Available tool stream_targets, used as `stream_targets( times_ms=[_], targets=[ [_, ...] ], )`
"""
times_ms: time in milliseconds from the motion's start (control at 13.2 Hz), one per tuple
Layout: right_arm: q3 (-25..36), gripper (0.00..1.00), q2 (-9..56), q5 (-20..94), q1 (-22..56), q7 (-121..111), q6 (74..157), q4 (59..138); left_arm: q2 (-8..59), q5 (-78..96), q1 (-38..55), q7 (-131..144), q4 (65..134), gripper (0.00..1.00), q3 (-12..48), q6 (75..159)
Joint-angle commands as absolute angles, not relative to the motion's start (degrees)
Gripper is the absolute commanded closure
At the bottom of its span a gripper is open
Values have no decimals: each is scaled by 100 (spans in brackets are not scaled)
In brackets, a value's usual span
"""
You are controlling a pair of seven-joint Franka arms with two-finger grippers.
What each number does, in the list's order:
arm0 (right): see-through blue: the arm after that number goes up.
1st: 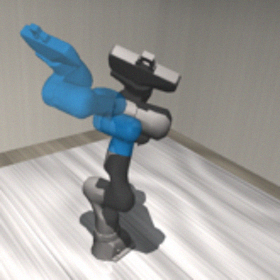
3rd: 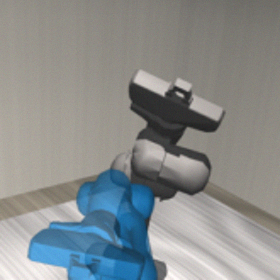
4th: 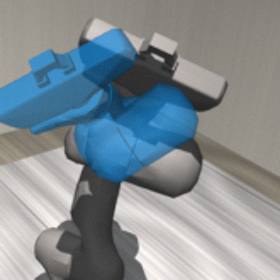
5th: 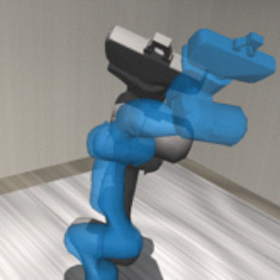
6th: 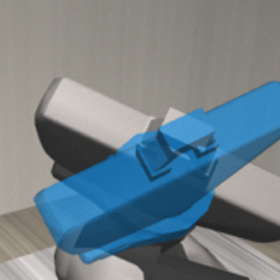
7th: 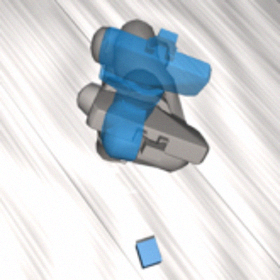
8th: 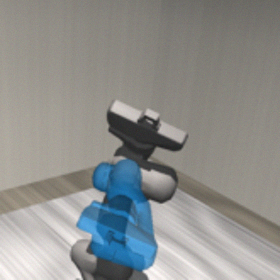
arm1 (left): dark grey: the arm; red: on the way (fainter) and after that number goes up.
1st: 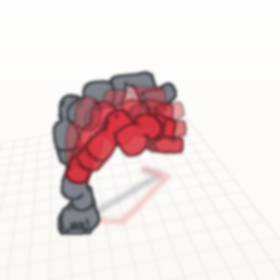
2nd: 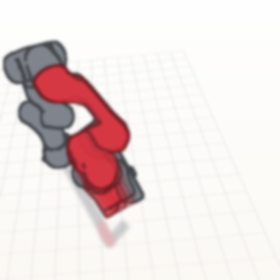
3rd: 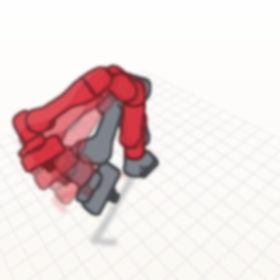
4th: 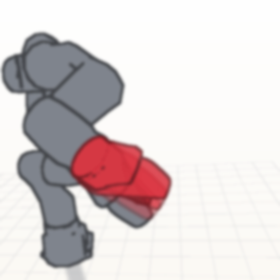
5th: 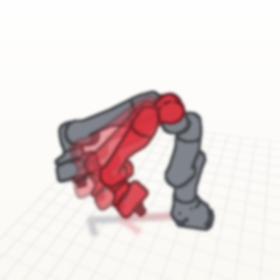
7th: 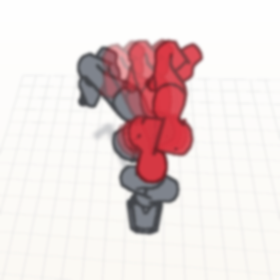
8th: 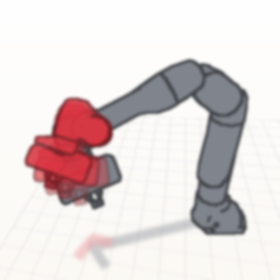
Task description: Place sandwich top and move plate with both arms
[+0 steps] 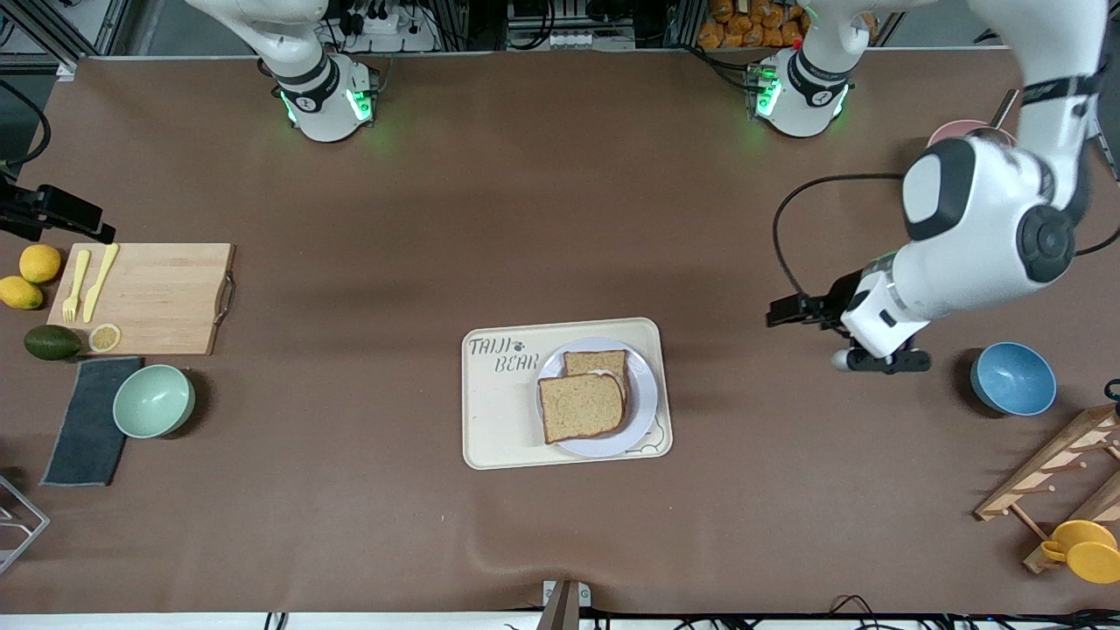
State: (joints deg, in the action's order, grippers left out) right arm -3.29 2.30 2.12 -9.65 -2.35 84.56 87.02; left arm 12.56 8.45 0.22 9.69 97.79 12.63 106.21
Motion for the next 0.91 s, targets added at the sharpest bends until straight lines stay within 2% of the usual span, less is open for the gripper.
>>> stream_targets(
  times_ms=[0,151,226,377,679,830],
  targets=[
    [-325,0,220,167,-984,-281,8411,8692,1046,247,-9,1116,8846,0,1214,9365],
    [-282,0,220,167,-871,-255,8402,8684,1046,-112,-44,1107,8177,0,1187,8581],
    [-151,0,220,150,-635,-220,8411,8692,1011,-306,-53,1107,8069,0,1195,8422],
    [315,0,220,158,-221,-211,8411,8692,608,-440,-79,1072,8103,0,1204,8359],
    [325,0,220,167,-290,-255,8420,8684,361,-431,-18,1055,8278,0,1169,8270],
    [325,0,220,193,-422,-272,8429,8666,282,-413,498,1055,8297,0,532,8297]
  ],
)
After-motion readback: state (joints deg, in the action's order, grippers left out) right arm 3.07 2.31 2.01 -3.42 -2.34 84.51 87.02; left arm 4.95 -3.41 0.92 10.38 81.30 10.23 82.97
